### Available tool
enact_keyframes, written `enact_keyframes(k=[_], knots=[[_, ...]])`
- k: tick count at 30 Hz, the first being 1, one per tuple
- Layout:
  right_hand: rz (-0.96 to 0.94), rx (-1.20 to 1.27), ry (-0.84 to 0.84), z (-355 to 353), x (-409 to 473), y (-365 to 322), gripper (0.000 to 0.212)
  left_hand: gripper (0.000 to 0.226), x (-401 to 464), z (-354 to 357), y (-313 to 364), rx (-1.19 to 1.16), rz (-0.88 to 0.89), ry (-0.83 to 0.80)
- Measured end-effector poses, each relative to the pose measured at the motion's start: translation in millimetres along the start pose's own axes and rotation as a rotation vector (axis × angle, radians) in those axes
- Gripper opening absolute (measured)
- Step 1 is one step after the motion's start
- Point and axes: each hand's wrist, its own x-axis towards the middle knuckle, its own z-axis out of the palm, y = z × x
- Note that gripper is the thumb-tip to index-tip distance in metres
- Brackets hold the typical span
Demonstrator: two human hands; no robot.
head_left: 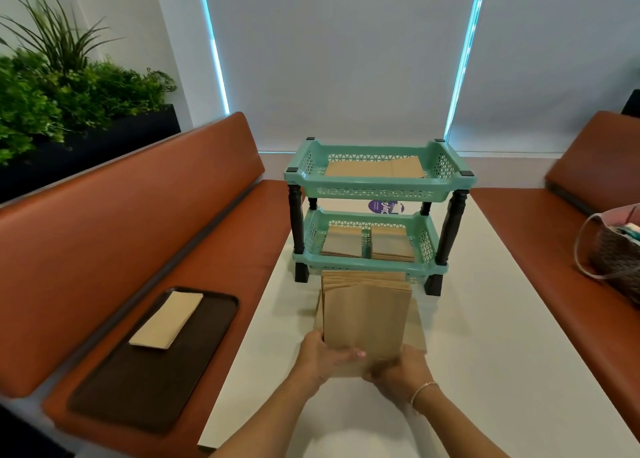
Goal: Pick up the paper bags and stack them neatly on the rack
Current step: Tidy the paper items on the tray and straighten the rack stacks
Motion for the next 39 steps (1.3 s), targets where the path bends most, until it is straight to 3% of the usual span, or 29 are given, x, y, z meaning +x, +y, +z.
enact_keyframes(k=[4, 6, 8, 10, 17, 21, 26, 31, 36, 39], knots=[[0.023, -0.089, -0.016, -5.2, 3.3, 0.5, 0.018, 0.081, -0.7, -6.6, 2.2, 0.084, -0.003, -0.041], [0.033, -0.093, -0.027, -12.5, 5.6, 2.2, 0.019, 0.060, -0.9, -11.1, 17.3, 0.089, 0.046, -0.045], [0.038, -0.114, -0.043, -27.0, 8.9, 6.1, 0.018, 0.036, 2.8, -19.3, 38.9, -0.049, 0.130, -0.038], [0.028, -0.079, -0.061, -47.3, 12.2, 9.4, 0.025, 0.030, 2.6, -31.2, 64.3, -0.160, 0.202, -0.024], [-0.068, 0.512, 0.119, -91.7, 7.1, -9.1, 0.024, 0.031, 4.0, -58.3, 60.4, -0.068, 0.199, -0.053], [-0.133, 0.678, 0.110, -78.5, -0.1, -14.6, 0.030, 0.038, 3.1, -41.5, 44.1, -0.046, 0.155, -0.055], [-0.090, 0.606, 0.115, -59.2, -2.6, 4.2, 0.038, 0.044, 0.9, -36.5, 26.0, -0.087, 0.142, -0.008], [-0.057, 0.259, 0.153, -39.4, -1.7, 22.9, 0.029, 0.044, -1.4, -29.8, 6.0, -0.097, 0.101, 0.030], [-0.078, 0.290, 0.173, -47.4, 5.0, 13.9, 0.042, 0.046, 3.2, -35.1, 13.8, -0.086, 0.145, 0.010], [-0.080, 0.254, 0.141, -46.7, 2.5, 20.3, 0.037, 0.039, 0.7, -36.1, 9.6, -0.080, 0.129, 0.011]])
